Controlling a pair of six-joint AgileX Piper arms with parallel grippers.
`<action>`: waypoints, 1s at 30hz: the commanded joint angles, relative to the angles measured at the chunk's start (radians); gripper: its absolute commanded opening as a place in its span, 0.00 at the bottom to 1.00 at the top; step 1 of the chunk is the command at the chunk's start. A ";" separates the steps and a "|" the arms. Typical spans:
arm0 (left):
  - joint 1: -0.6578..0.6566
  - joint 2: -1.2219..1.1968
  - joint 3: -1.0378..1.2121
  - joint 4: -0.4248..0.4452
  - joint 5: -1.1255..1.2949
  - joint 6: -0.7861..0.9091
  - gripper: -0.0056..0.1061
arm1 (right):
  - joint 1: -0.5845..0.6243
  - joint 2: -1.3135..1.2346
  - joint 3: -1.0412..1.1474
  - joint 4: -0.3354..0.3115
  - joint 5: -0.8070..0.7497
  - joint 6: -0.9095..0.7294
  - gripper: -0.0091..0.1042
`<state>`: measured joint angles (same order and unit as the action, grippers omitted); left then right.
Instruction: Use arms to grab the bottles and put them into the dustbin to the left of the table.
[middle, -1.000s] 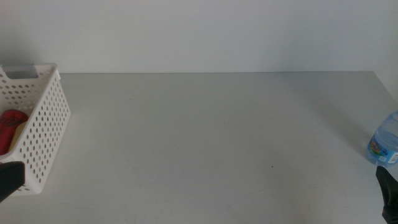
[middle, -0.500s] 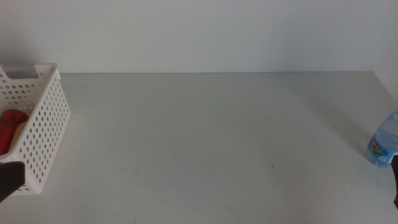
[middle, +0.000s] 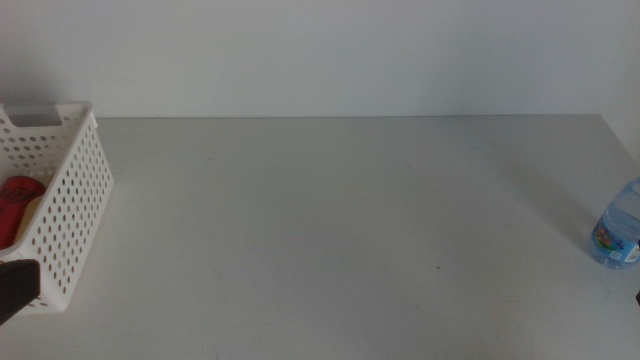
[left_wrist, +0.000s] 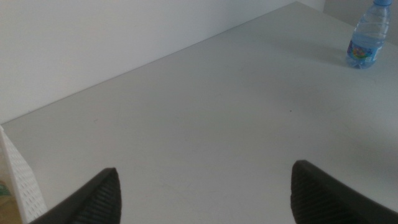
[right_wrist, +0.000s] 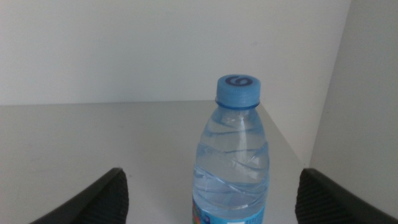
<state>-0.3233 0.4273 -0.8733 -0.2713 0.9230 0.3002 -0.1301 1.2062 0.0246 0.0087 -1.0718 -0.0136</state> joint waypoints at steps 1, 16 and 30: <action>-0.005 0.015 -0.024 -0.018 -0.072 -0.010 0.89 | -0.008 0.042 -0.008 0.043 -0.188 -0.009 0.91; -0.005 0.015 -0.024 -0.018 -0.072 -0.010 0.89 | -0.008 0.298 -0.161 0.104 -0.263 -0.043 0.91; -0.005 0.015 -0.024 -0.018 -0.072 -0.010 0.89 | -0.008 0.524 -0.335 0.125 -0.263 -0.046 0.91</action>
<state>-0.3233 0.4273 -0.8733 -0.2713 0.9230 0.3002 -0.1321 1.7408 -0.2790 0.1293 -1.1392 -0.0474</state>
